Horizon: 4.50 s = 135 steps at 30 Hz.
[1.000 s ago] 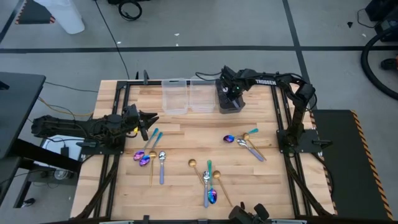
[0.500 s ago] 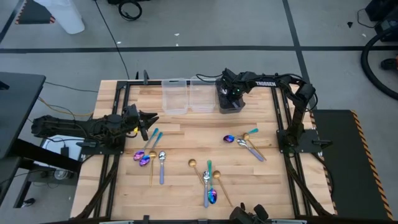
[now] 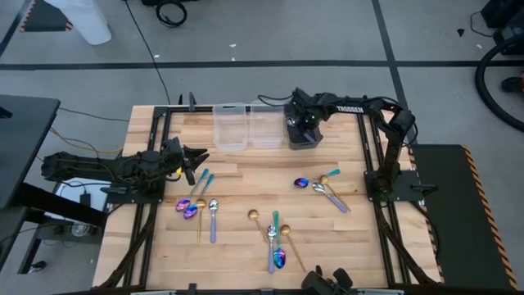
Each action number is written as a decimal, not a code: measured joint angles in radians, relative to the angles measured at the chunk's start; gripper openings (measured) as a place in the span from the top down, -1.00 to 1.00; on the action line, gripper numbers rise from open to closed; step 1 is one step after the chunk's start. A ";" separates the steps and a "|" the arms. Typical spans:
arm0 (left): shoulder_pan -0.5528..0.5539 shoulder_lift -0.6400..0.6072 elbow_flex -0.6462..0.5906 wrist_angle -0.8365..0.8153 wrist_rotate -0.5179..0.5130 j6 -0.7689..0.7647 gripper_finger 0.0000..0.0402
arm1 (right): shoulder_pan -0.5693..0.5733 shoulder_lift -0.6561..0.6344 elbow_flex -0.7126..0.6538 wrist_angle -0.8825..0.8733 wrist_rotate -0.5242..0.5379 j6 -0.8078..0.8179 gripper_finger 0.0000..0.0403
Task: Sort silverware by color (type)
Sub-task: Put the violet spoon into the black bin
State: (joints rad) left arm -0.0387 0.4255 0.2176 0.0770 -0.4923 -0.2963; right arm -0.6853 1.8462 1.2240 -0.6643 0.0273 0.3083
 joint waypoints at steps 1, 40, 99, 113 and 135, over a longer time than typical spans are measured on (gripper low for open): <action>0.000 0.000 0.000 0.000 0.000 0.000 0.49 | 0.000 0.000 0.014 -0.014 -0.001 -0.001 0.39; 0.000 0.000 0.000 -0.007 0.000 -0.007 0.49 | 0.276 -0.461 0.185 -0.408 0.069 0.193 0.39; 0.000 0.000 0.000 -0.031 0.000 -0.015 0.49 | 0.893 -0.571 -0.324 -0.388 0.132 0.837 0.39; 0.000 0.000 0.000 -0.031 0.000 -0.015 0.49 | 0.944 -0.493 -0.489 -0.168 0.080 0.832 0.39; 0.000 0.000 0.000 -0.038 0.000 -0.015 0.49 | 0.937 -0.308 -0.518 -0.091 0.044 0.729 0.44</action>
State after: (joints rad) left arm -0.0385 0.4255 0.2176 0.0389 -0.4923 -0.3115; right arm 0.2520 1.5380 0.7059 -0.7552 0.0712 1.0370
